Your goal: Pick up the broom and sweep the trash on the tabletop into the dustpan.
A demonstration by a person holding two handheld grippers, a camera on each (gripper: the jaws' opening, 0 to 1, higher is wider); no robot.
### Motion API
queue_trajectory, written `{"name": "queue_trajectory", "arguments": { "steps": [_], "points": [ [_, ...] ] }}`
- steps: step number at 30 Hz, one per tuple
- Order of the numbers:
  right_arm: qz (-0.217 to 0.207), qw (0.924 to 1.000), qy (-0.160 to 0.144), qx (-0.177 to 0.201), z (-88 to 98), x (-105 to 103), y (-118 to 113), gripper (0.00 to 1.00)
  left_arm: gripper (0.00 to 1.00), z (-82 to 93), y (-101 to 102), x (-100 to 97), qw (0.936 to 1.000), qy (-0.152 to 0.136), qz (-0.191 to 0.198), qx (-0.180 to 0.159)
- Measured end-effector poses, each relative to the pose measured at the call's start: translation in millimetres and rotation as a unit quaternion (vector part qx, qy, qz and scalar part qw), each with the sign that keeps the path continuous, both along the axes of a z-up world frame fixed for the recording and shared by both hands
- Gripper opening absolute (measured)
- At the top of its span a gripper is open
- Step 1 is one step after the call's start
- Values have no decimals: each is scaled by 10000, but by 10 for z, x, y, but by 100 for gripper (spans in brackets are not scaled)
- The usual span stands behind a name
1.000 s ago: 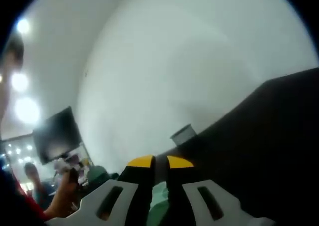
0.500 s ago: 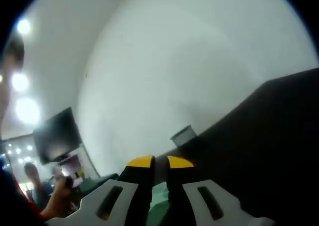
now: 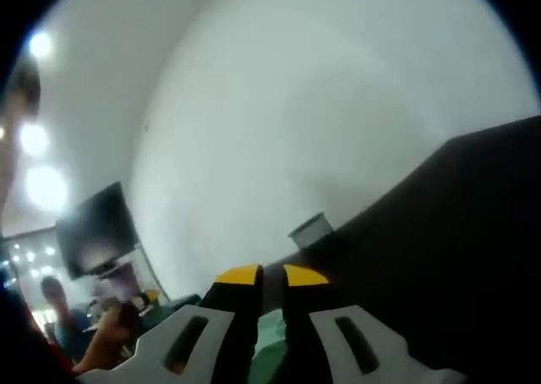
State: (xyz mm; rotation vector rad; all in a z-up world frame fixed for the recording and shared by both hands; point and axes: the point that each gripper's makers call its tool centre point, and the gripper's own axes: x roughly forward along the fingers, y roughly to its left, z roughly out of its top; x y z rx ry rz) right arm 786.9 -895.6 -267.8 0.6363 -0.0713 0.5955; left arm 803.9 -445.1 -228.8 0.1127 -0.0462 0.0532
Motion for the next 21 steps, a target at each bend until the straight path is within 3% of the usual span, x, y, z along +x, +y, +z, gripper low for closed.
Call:
{"name": "queue_trajectory", "arguments": {
  "steps": [7, 12, 15, 16, 18, 21],
  "points": [
    [6, 10000, -25, 41, 13, -2, 3, 12, 7, 118, -419, 133, 9996, -48, -277, 95],
    [11, 10000, -32, 55, 15, -2, -1, 11, 5, 262, -636, 129, 9980, -234, -593, -43],
    [10, 10000, -37, 73, 18, -3, -8, 11, 4, 428, -717, 72, 9934, -475, -936, -454],
    [8, 10000, -37, 85, 19, -4, -11, 11, 4, 519, -730, 37, 9905, -607, -1085, -594],
    [7, 10000, -40, 87, 19, -5, -12, 11, 4, 590, -618, -21, 9936, -593, -913, -289],
    [11, 10000, -49, 76, 23, -13, -3, 11, 4, 730, -464, -121, 9931, -751, -836, -332]
  ]
}}
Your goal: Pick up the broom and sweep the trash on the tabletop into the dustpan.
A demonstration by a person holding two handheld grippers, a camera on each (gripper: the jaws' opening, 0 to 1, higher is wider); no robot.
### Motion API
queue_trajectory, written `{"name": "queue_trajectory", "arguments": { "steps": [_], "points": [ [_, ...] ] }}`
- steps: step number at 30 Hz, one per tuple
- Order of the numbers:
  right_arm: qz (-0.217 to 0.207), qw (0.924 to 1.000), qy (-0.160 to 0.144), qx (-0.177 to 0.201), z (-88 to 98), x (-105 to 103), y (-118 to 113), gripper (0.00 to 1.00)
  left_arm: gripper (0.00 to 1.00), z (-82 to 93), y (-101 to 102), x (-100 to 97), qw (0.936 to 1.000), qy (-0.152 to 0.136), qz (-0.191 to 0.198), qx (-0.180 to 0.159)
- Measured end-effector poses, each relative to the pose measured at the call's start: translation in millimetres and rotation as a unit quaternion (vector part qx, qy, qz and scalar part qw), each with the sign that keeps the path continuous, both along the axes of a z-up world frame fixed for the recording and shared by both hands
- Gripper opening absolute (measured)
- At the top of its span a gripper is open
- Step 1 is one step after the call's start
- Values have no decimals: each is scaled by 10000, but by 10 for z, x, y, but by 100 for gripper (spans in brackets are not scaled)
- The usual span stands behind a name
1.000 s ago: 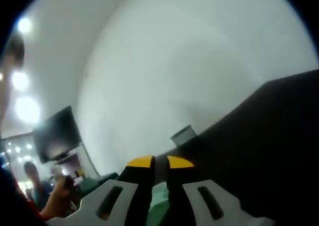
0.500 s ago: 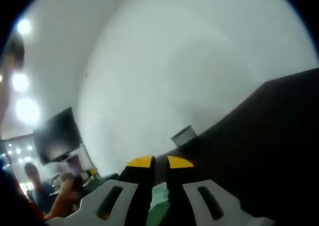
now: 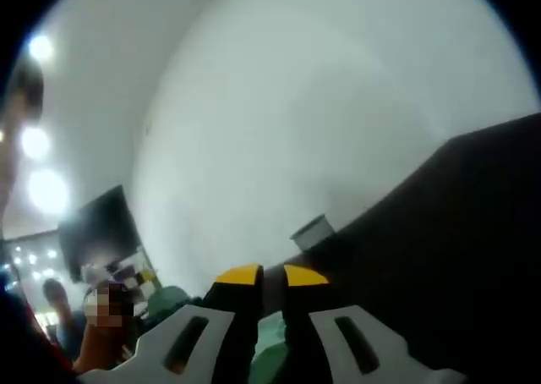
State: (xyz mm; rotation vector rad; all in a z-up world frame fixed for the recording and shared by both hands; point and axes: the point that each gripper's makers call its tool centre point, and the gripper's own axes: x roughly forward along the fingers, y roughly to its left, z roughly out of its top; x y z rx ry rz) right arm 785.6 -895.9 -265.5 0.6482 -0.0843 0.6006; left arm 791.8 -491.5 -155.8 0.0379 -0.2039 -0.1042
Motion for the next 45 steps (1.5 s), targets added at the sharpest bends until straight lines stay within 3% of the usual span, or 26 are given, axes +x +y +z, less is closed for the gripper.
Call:
{"name": "queue_trajectory", "arguments": {
  "steps": [4, 9, 16, 20, 23, 31, 34, 39, 42, 45],
  "points": [
    [0, 10000, 1, 27, 3, -6, 3, 11, 4, 152, 292, -186, 9997, -127, 185, 7],
    [10, 10000, 7, 10, -4, -4, 5, 11, 4, 143, 452, -583, 9993, 175, 252, 196],
    [11, 10000, 20, -57, -11, -1, 27, 11, 4, -291, 429, -969, 9939, 797, 616, 450],
    [10, 10000, 30, -91, -17, 4, 26, 11, 4, -462, 491, -798, 9943, 744, 748, 182],
    [15, 9999, 42, -125, -26, 3, 29, 11, 4, -434, 486, -660, 9952, 463, 858, -31],
    [15, 9999, 46, -107, -30, 14, 9, 11, 4, -509, 158, -200, 9964, 325, 786, -9],
    [27, 9999, 36, -90, -22, 13, 11, 11, 4, -511, 53, -126, 9971, 314, 686, 35],
    [34, 10000, 21, -51, -11, 6, 3, 11, 4, -352, 5, -59, 9985, 148, 534, 12],
    [37, 10000, 10, -33, -5, 3, -1, 11, 4, -244, 2, -48, 9992, -63, 307, -253],
    [39, 10000, 2, -18, 0, -7, 3, 11, 4, -327, 46, -42, 9994, 97, 319, -136]
  ]
}}
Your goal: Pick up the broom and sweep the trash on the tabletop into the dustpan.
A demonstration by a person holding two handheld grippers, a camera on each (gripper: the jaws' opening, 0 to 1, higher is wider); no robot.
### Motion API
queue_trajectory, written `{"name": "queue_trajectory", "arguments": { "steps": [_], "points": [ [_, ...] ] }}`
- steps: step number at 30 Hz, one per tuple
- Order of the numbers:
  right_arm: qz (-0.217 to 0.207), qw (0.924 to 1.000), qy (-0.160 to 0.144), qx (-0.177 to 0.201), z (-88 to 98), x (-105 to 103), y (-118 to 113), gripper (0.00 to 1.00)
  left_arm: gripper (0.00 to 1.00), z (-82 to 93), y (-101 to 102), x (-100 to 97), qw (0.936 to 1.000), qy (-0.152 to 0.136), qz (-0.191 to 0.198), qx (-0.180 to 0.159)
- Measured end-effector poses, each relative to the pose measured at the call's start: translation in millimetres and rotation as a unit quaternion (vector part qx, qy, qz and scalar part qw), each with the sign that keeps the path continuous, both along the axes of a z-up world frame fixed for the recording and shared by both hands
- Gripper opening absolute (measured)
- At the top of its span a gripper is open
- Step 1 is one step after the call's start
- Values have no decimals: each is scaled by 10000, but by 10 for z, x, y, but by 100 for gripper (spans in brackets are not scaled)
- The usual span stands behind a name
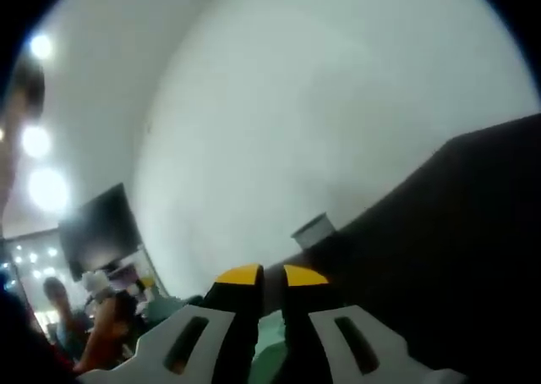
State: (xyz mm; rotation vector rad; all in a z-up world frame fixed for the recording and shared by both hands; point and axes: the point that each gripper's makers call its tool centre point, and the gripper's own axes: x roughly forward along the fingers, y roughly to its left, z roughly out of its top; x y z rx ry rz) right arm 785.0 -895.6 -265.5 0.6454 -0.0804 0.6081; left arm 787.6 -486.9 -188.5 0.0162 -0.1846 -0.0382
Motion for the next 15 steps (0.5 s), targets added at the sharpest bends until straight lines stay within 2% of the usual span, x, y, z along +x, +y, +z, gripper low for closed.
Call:
{"name": "queue_trajectory", "arguments": {
  "steps": [2, 3, 4, 5, 7, 10, 11, 15],
  "points": [
    [6, 10000, -2, 8, 1, -5, 2, 11, 4, -76, 51, -30, 9999, 93, 4, 43],
    [9, 10000, -4, 9, 1, -7, 3, 11, 4, -63, 64, -58, 10000, -14, -72, 20],
    [13, 10000, -7, 9, 3, -12, 7, 11, 4, -98, 100, -91, 9999, 129, -83, -23],
    [17, 10000, -9, 7, 4, -15, 10, 11, 4, -69, 126, -151, 9999, 81, -119, -35],
    [22, 10000, -9, -1, 5, -20, 21, 11, 4, -78, 170, -225, 9993, 310, -176, 105],
    [24, 10000, -18, 4, 7, -22, 22, 11, 4, -115, 201, -302, 9967, 675, -434, -95],
    [22, 10000, -19, 8, 7, -22, 22, 11, 4, -118, 214, -318, 9959, 761, -477, -43],
    [18, 10000, -19, 12, 4, -19, 21, 11, 4, -82, 246, -346, 9950, 838, -540, 72]
  ]
}}
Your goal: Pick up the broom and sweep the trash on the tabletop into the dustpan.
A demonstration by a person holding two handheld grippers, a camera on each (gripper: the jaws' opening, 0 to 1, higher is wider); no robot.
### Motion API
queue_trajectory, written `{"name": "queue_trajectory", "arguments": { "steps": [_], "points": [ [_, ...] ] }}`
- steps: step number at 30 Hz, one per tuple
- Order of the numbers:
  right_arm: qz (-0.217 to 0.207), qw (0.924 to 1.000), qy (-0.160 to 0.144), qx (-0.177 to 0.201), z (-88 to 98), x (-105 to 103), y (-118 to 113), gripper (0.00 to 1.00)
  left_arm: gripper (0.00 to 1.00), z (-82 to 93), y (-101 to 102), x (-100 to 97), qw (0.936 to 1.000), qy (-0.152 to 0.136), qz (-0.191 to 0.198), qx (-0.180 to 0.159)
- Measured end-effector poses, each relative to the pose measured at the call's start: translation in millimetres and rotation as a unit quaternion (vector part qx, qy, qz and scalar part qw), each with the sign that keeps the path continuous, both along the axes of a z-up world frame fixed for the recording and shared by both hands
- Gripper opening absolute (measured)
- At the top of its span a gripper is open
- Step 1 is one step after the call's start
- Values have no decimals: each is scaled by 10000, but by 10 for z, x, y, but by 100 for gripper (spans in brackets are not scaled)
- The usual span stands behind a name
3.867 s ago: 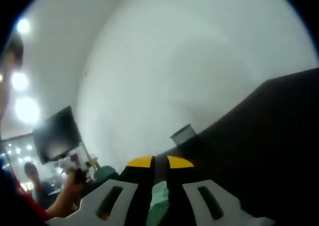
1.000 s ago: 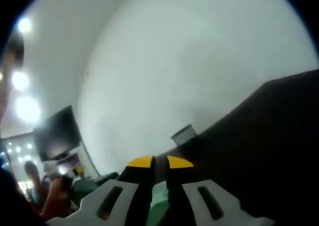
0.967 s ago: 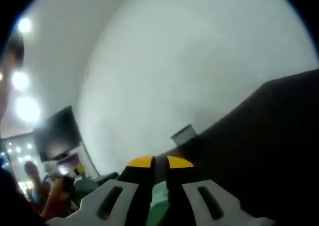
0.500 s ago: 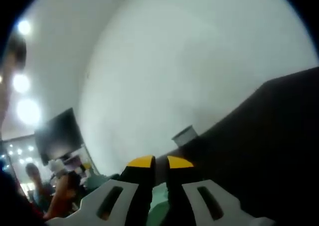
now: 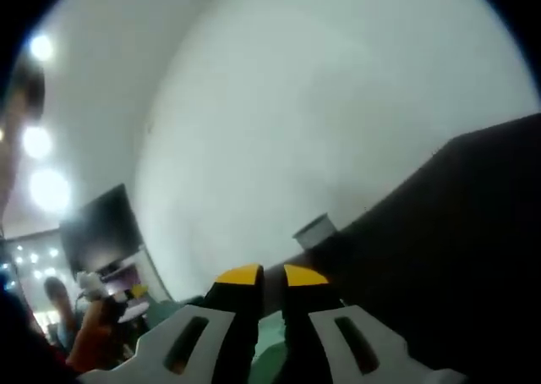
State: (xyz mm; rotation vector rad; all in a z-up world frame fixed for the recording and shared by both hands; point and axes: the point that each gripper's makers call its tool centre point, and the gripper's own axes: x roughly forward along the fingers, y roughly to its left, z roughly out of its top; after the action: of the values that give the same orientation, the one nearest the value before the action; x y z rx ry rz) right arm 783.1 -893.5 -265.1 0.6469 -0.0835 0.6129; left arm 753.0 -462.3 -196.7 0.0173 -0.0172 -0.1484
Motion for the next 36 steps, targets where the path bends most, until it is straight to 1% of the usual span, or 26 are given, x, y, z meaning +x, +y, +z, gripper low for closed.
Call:
{"name": "queue_trajectory", "arguments": {
  "steps": [2, 4, 6, 8, 11, 13, 14, 15, 16, 17, 18, 19, 21, 22, 24, 26, 27, 28, 29, 30, 31, 32, 33, 34, 35, 36],
  "points": [
    [3, 10000, 2, 3, -2, 3, 1, 11, 3, -7, -23, 22, 10000, -12, -87, 8],
    [3, 10000, 13, 7, -7, 11, -3, 11, 3, 10, -104, 18, 9998, -18, -210, 5],
    [7, 10000, 19, 11, -12, 18, -6, 11, 3, 37, -154, 31, 9996, -31, -275, 112],
    [9, 10000, 22, 9, -14, 17, -6, 11, 3, 53, -167, 58, 9991, 24, -365, 215],
    [12, 10000, 28, 8, -17, 25, -9, 11, 3, 101, -130, 88, 9988, 59, -461, 162],
    [13, 10000, 23, 16, -14, 26, -10, 11, 3, 70, -94, 112, 9982, 227, -486, 250],
    [9, 10000, 25, 13, -16, 32, -13, 11, 4, 2, -68, 115, 9970, 450, -507, 364],
    [6, 10000, 25, 16, -16, 30, -15, 11, 4, -96, -45, 123, 9941, 770, -580, 504],
    [2, 10000, 23, 18, -16, 30, -17, 11, 4, -110, -31, 129, 9940, 847, -588, 369],
    [2, 10000, 25, 18, -16, 30, -16, 11, 4, -66, -59, 127, 9937, 828, -747, 117],
    [6, 10000, 27, 20, -16, 31, -14, 11, 4, -85, -44, 121, 9923, 952, -786, 53],
    [8, 10000, 23, 18, -14, 30, -11, 11, 4, -72, -6, 146, 9923, 964, -760, 134],
    [9, 10000, 20, 13, -13, 30, -10, 11, 4, -85, 64, 158, 9906, 1117, -678, 404],
    [10, 10000, 22, 15, -14, 30, -12, 11, 5, -92, 62, 158, 9896, 1157, -709, 471],
    [7, 10000, 21, 28, -12, 26, -16, 11, 5, -123, 14, 151, 9870, 1227, -895, 528],
    [7, 10000, 26, 31, -13, 22, -11, 11, 6, -232, -39, 142, 9824, 1415, -1056, 605],
    [9, 10000, 28, 27, -14, 20, -7, 11, 6, -327, -45, 139, 9789, 1587, -1084, 692],
    [15, 10000, 28, 23, -14, 18, -2, 11, 8, -427, -43, 150, 9757, 1715, -1071, 848],
    [14, 10000, 28, 16, -14, 17, 1, 11, 11, -496, -42, 158, 9735, 1811, -1055, 911],
    [13, 10000, 28, 12, -14, 17, 2, 11, 14, -637, -67, 182, 9697, 1962, -1083, 976],
    [15, 10000, 28, 13, -13, 17, 4, 11, 15, -678, -139, 199, 9709, 1936, -1196, 751],
    [17, 10000, 31, 13, -14, 18, 5, 11, 15, -786, -170, 197, 9674, 2088, -1264, 675],
    [19, 10000, 32, 14, -15, 21, 3, 11, 12, -895, -192, 202, 9633, 2196, -1338, 772],
    [19, 10000, 34, 11, -16, 22, 3, 11, 11, -998, -185, 220, 9607, 2285, -1316, 871],
    [22, 10000, 33, 11, -16, 22, 3, 11, 10, -1066, -194, 253, 9609, 2283, -1309, 863],
    [24, 10000, 35, 11, -17, 22, 2, 11, 3, -1021, -185, 343, 9685, 1964, -1288, 821]
  ]
}}
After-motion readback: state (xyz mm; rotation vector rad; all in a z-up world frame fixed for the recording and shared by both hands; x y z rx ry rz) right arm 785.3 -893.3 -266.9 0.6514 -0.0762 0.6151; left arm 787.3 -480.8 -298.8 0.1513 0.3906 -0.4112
